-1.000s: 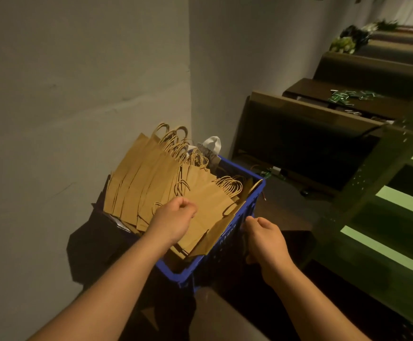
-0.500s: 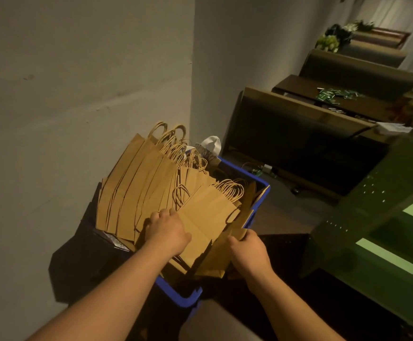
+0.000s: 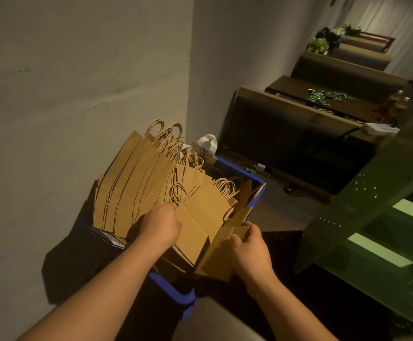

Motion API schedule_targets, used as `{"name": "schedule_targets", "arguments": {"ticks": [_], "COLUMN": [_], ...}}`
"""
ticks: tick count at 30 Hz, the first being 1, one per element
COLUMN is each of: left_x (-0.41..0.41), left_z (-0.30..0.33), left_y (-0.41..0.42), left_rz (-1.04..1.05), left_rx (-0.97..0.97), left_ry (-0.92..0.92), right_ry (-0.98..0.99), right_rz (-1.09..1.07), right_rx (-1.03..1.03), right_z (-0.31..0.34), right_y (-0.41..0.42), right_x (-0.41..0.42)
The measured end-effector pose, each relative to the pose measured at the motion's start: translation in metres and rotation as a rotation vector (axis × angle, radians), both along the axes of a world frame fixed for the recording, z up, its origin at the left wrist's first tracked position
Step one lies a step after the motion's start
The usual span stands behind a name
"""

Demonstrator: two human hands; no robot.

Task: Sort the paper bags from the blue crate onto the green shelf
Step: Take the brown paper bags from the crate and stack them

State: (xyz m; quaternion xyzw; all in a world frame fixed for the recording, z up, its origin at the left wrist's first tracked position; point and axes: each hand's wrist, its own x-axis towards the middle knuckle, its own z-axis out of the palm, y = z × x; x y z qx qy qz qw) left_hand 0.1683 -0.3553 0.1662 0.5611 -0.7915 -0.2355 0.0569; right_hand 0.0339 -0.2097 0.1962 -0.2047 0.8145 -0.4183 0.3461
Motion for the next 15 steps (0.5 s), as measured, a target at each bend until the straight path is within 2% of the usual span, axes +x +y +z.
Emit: {"name": "schedule_targets", "arguments": {"ticks": [6, 11, 15], "left_x": [0.004, 0.006, 0.022], "left_z": [0.013, 0.021, 0.033], "left_y": [0.003, 0.006, 0.003], "left_rz": [-0.008, 0.060, 0.078], "left_rx": [-0.023, 0.291, 0.334], "left_ry": [0.033, 0.288, 0.469], "right_ry": [-0.026, -0.077, -0.128], "right_rz": [-0.029, -0.070, -0.073], "right_rx": [-0.094, -0.150, -0.241], "right_z": [0.010, 0.025, 0.044], "right_y": [0.006, 0.007, 0.010], "right_x": [-0.002, -0.006, -0.015]}}
